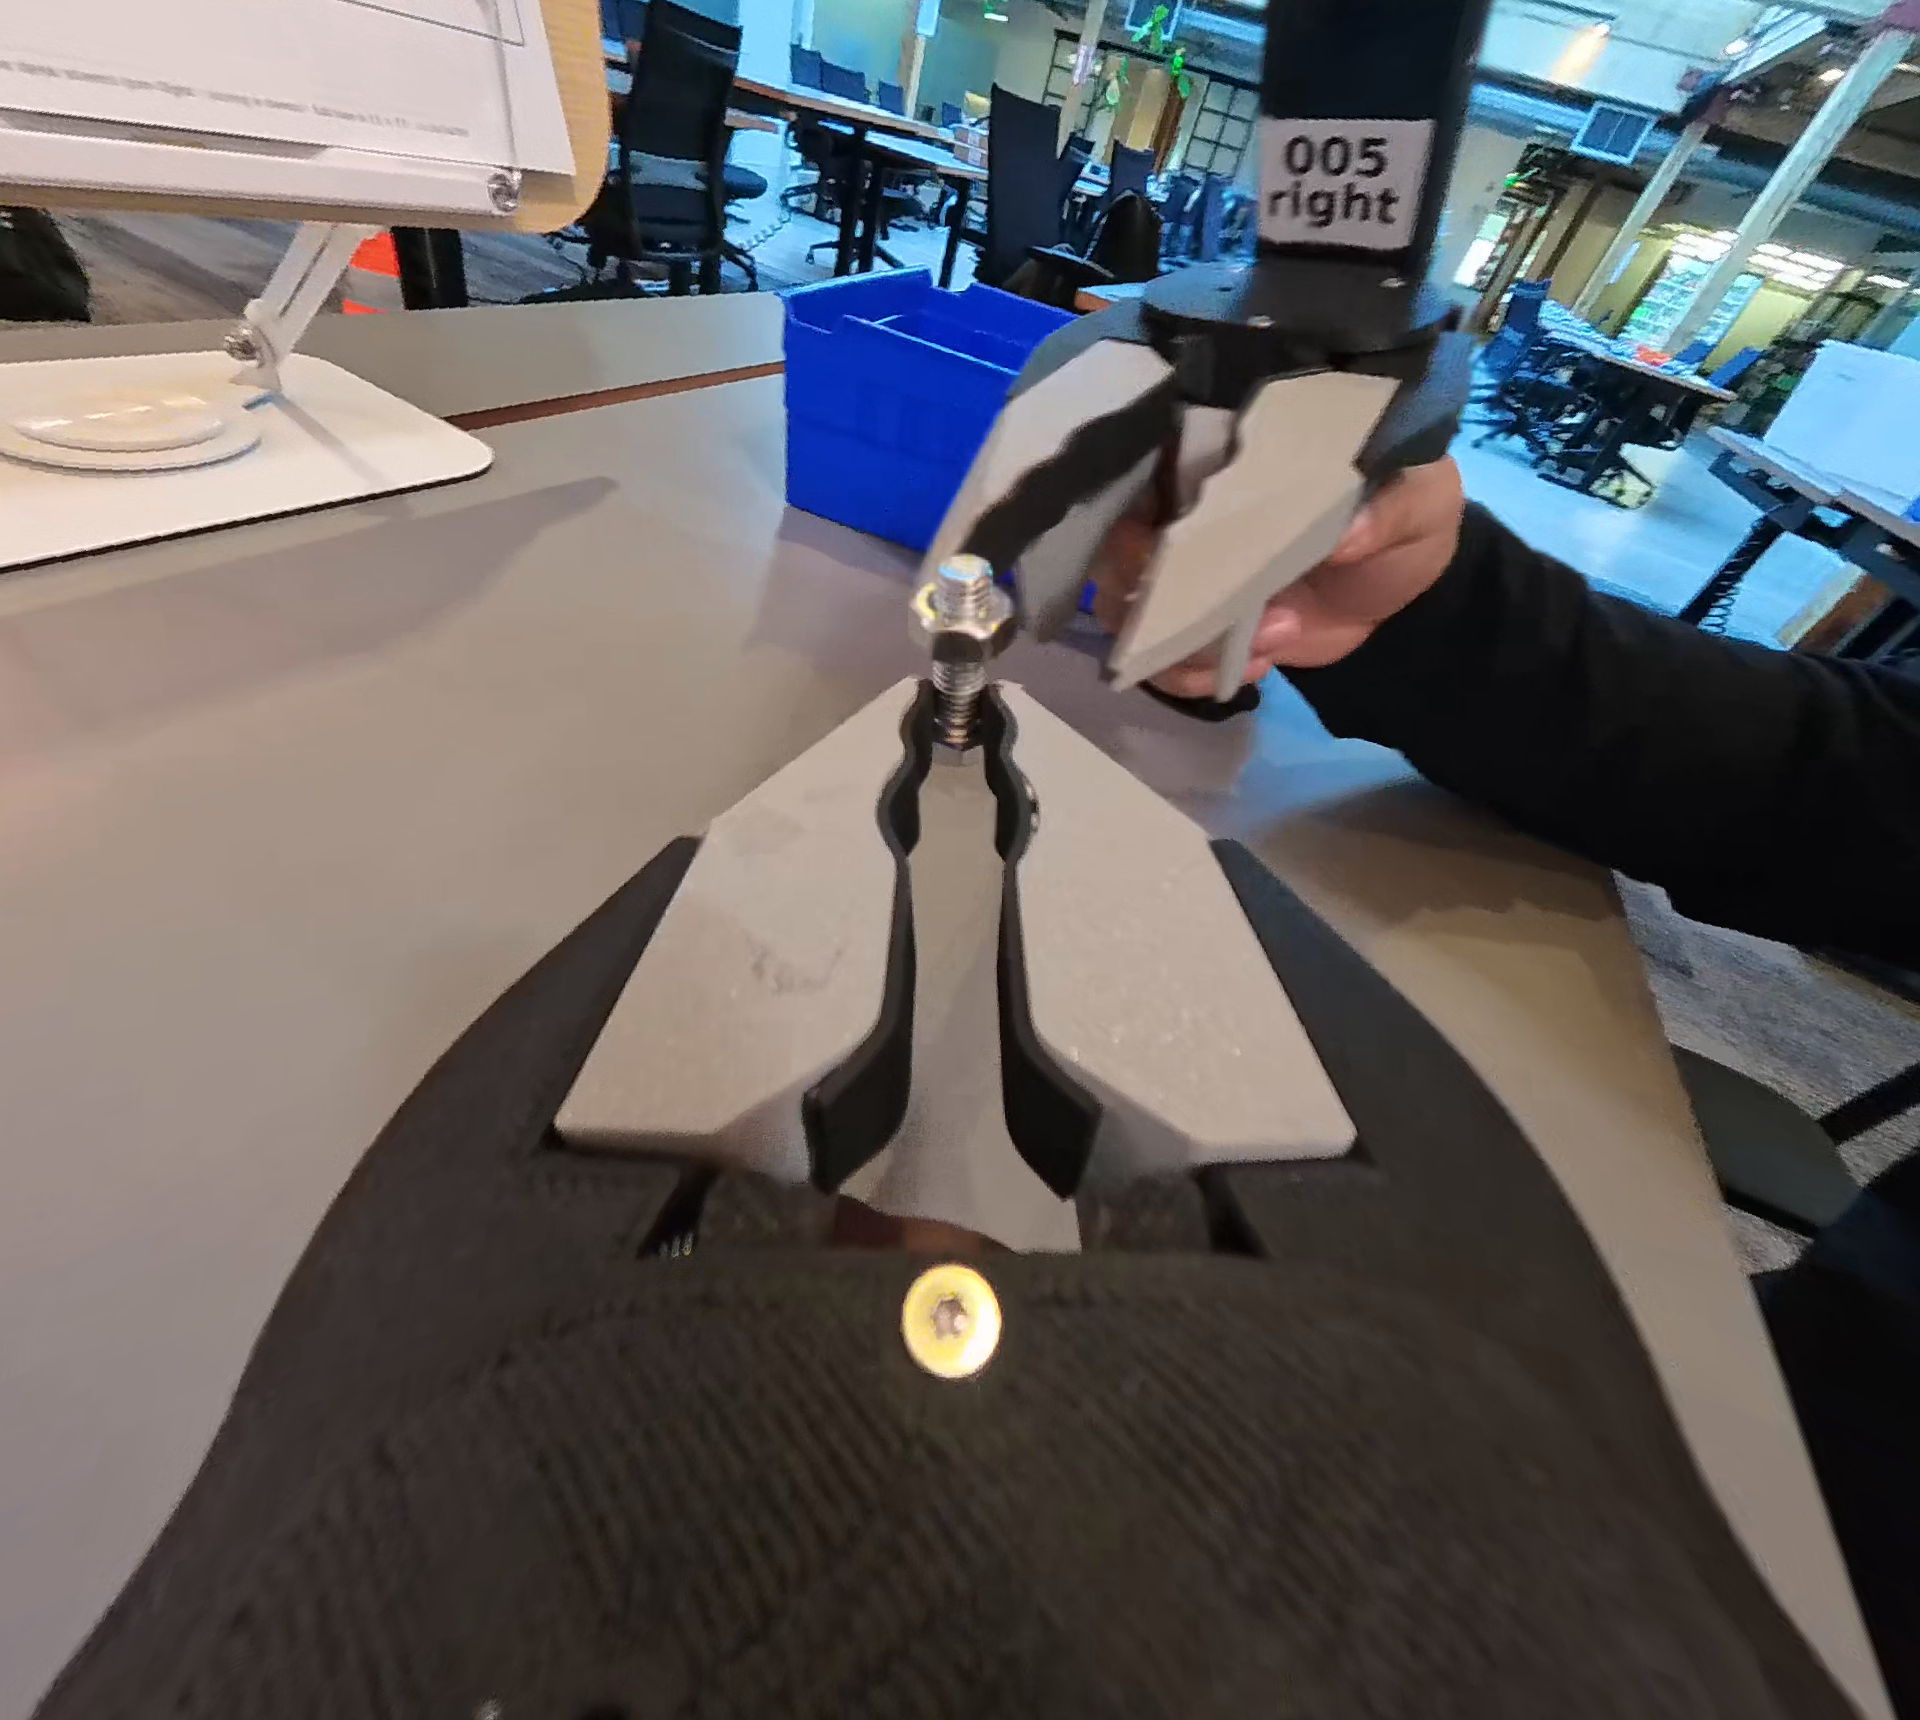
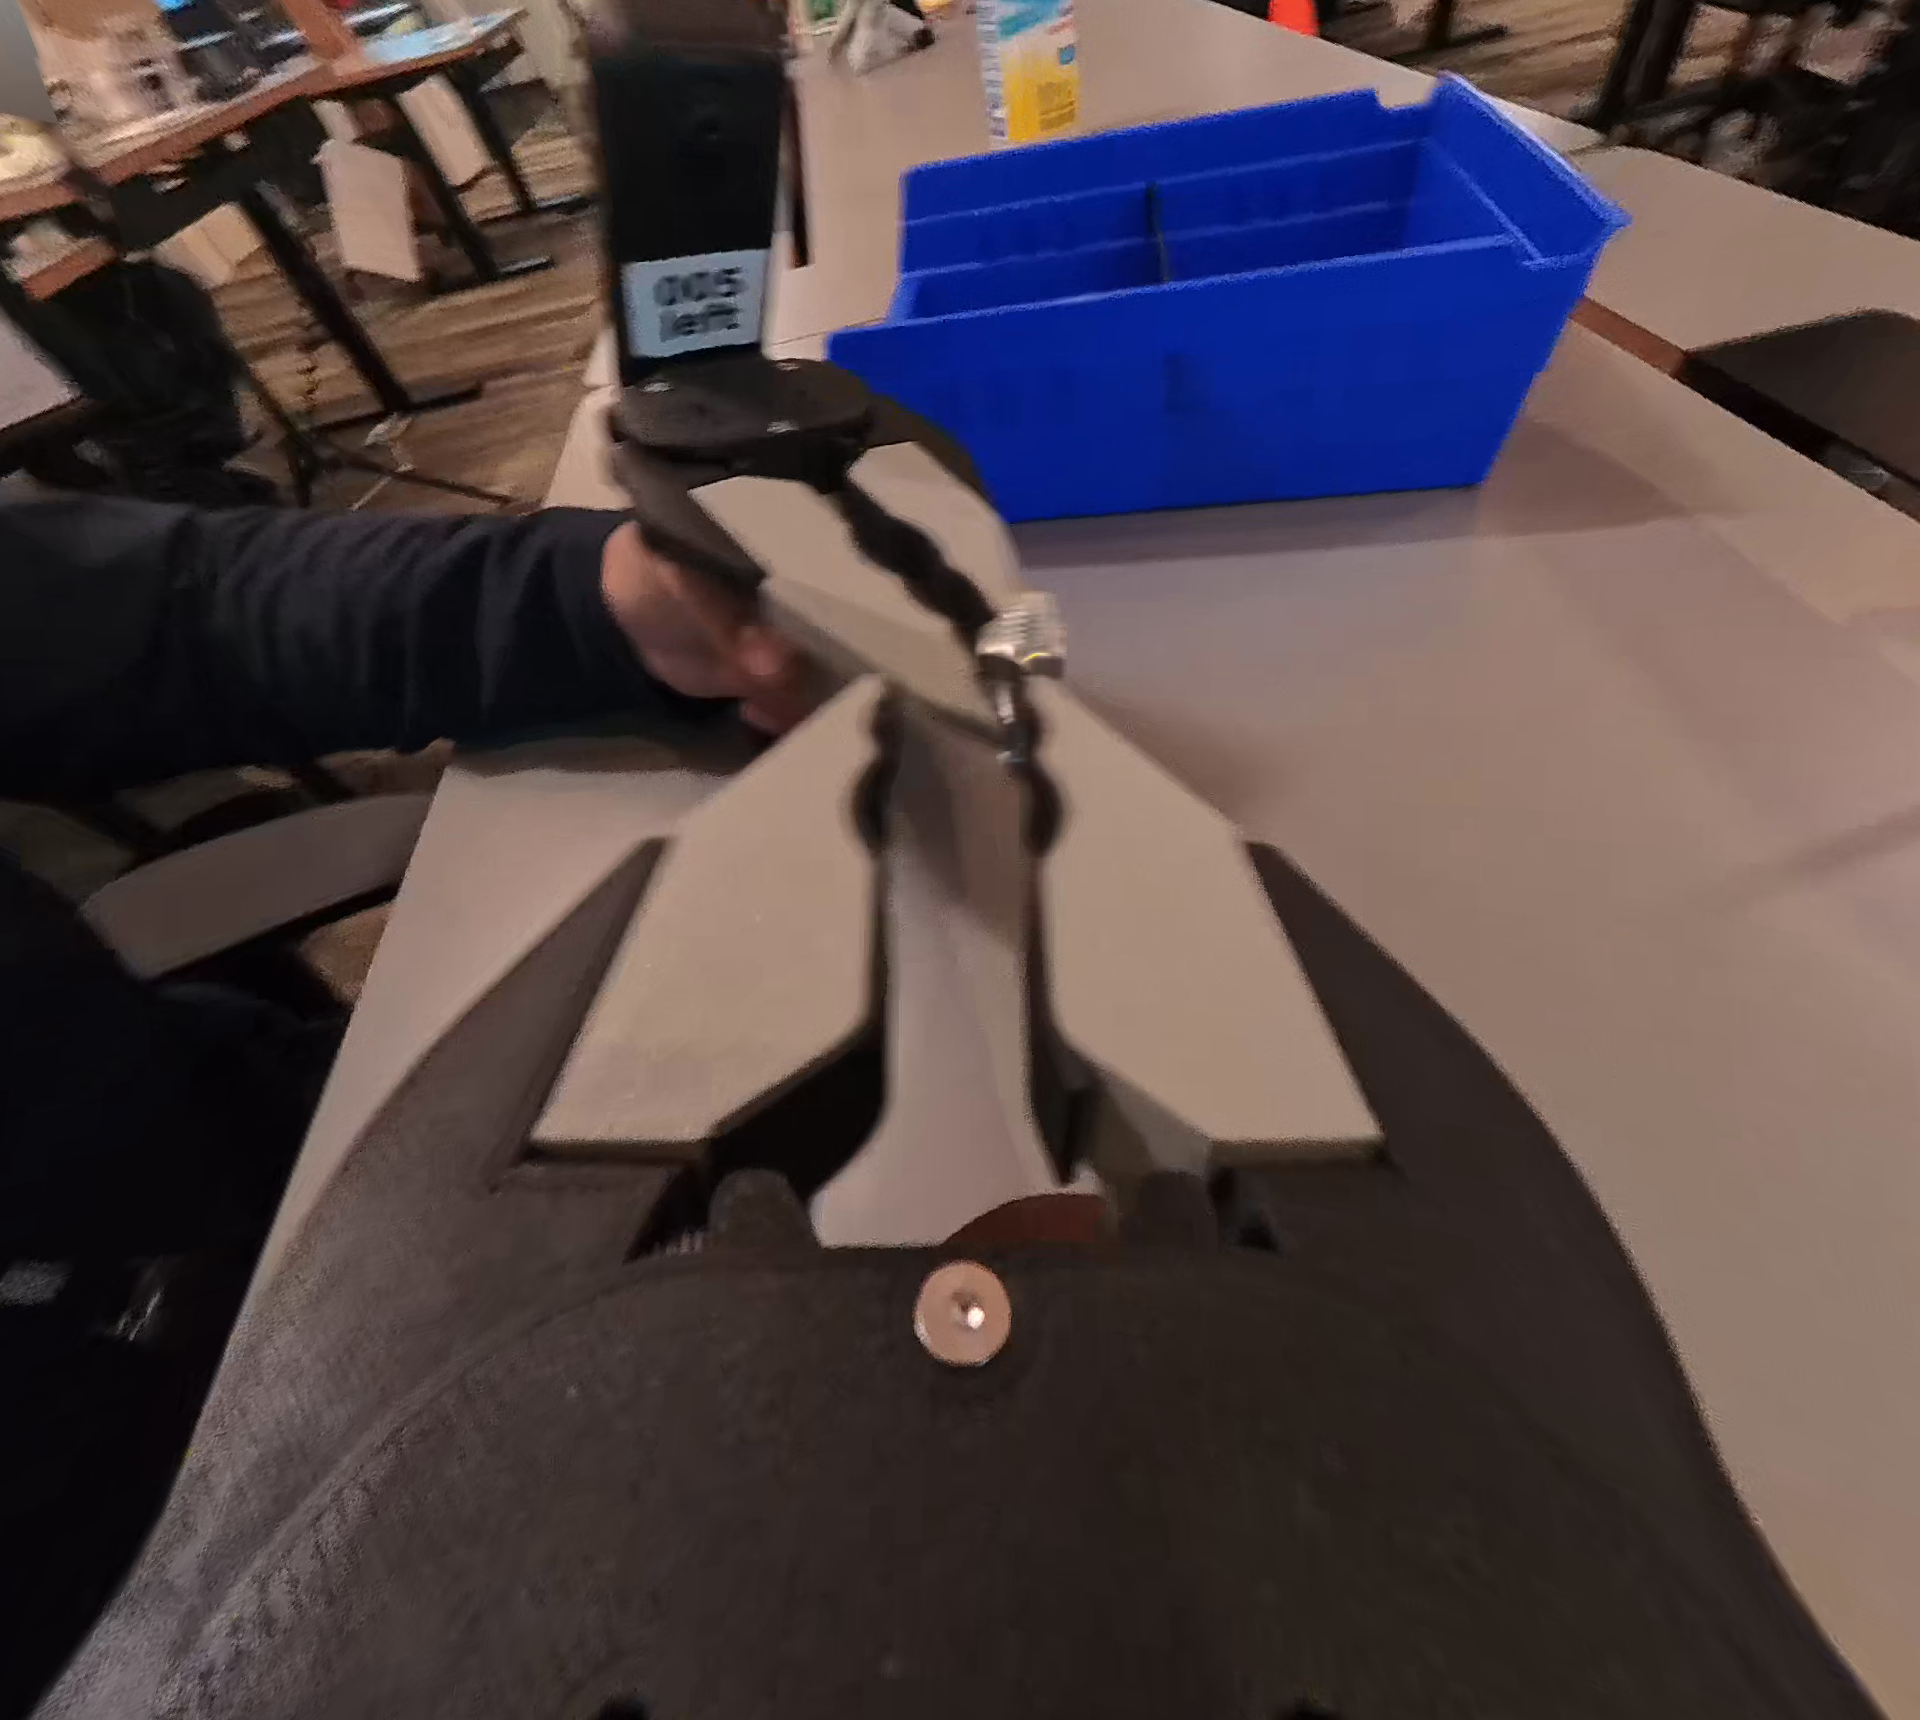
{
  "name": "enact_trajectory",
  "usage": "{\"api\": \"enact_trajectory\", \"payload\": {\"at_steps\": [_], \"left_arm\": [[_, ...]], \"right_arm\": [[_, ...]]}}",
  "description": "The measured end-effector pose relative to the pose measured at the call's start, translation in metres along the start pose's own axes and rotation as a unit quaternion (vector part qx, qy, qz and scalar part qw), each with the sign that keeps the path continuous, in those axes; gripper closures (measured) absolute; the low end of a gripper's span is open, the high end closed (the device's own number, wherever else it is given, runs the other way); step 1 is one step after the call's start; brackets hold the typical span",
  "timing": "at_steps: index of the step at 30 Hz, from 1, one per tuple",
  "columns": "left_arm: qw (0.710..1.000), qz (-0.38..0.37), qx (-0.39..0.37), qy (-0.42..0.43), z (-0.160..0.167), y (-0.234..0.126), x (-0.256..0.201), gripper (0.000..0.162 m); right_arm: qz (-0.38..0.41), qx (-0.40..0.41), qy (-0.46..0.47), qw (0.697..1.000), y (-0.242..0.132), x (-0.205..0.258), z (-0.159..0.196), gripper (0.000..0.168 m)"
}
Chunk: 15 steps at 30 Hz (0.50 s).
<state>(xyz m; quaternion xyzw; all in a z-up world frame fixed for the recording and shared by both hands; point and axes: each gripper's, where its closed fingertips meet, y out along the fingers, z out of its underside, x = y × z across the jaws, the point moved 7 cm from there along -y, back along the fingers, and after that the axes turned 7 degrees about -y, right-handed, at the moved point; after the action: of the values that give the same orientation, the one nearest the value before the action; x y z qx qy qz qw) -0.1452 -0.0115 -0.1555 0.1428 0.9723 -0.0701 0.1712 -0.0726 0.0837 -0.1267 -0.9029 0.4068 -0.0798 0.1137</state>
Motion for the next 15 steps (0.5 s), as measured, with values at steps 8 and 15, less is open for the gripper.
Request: {"api": "enact_trajectory", "payload": {"at_steps": [8,15], "left_arm": [[0.999,-0.011,-0.016,-0.038,-0.003,-0.005,0.010,0.156],[1.000,0.012,0.004,-0.023,0.003,0.004,-0.001,0.156]], "right_arm": [[0.037,-0.033,0.016,0.999,-0.015,-0.017,-0.003,0.142],[0.016,0.001,0.014,1.000,0.005,-0.008,0.005,0.152]]}}
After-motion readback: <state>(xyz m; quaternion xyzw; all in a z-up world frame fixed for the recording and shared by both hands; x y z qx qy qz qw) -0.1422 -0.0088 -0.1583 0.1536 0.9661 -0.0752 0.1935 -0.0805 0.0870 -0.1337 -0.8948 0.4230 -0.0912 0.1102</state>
